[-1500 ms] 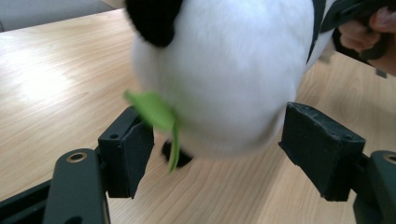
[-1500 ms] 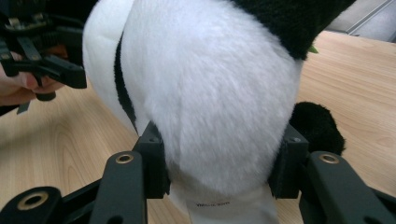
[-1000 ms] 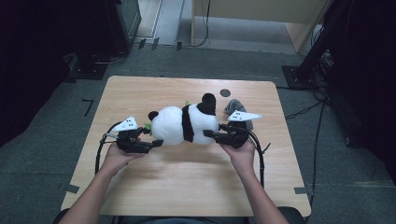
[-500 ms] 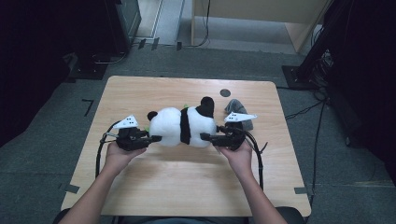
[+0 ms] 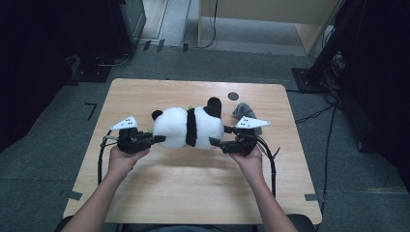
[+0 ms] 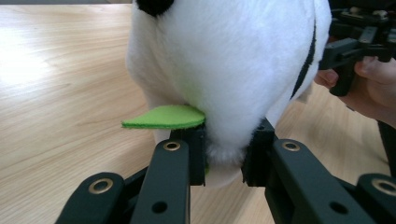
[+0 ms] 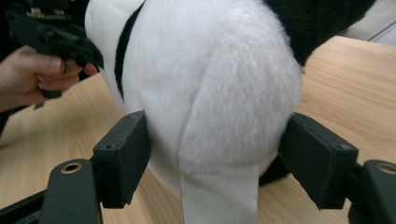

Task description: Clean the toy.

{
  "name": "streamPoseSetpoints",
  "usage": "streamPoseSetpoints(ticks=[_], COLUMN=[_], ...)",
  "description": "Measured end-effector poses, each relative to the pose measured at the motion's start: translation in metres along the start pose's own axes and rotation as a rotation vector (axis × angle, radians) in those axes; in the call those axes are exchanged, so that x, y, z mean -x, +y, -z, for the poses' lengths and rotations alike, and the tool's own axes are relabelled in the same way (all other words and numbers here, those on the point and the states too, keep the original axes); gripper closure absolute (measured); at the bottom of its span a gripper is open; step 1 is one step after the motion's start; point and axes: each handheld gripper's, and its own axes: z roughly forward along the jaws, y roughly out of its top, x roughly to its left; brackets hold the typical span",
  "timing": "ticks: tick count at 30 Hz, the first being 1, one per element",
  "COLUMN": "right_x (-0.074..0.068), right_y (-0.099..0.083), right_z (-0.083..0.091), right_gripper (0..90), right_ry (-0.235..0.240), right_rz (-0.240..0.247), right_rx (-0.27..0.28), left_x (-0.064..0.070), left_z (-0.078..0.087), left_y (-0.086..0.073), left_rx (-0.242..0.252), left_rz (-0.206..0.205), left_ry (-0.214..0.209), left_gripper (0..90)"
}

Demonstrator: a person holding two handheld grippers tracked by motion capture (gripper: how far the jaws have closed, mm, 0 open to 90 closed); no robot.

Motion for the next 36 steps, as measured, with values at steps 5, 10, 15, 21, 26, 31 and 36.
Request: streamPoseSetpoints(ticks=[5,10,15,21,26,31,36], right_x=[0.002,0.0,-0.007,-0.007,-0.016,-0.021,-0.019], right_y=[-0.009,-0.013,-0.014,-0.015,-0.011,-0.006,-0.003], right_z=[0.005,-0.007,-0.018,-0.028,-0.028,-0.025,-0.021], right_gripper=[26.0,24.7,16.8,19.4,39.4,47.8,52.5], right_ry=[-0.042,-0.002,0.006,-0.056,-0.108,-0.136,-0.126], right_rz=[0.049,0.035,0.067,0.028,0.004,-0.003,-0.076], right_rx=[0.046,0.044,0.024,-0.019,-0.081,-0.118,-0.125], left_x=[-0.006,-0.006,-0.002,0.001,0.0,0.005,0.004], left_z=[0.012,0.015,0.005,-0.002,-0.003,-0.006,-0.006], left_y=[0.003,0.004,0.002,0.001,-0.001,-0.001,-0.004], left_rx=[0.058,0.066,0.026,-0.006,-0.018,-0.037,0.01], left_rz=[0.042,0.058,0.053,0.058,0.056,-0.008,-0.043], left_ry=[-0.014,-0.042,-0.082,-0.082,-0.05,0.011,0.037], left_gripper=[76.2,76.2,76.1,75.8,73.5,63.8,46.5])
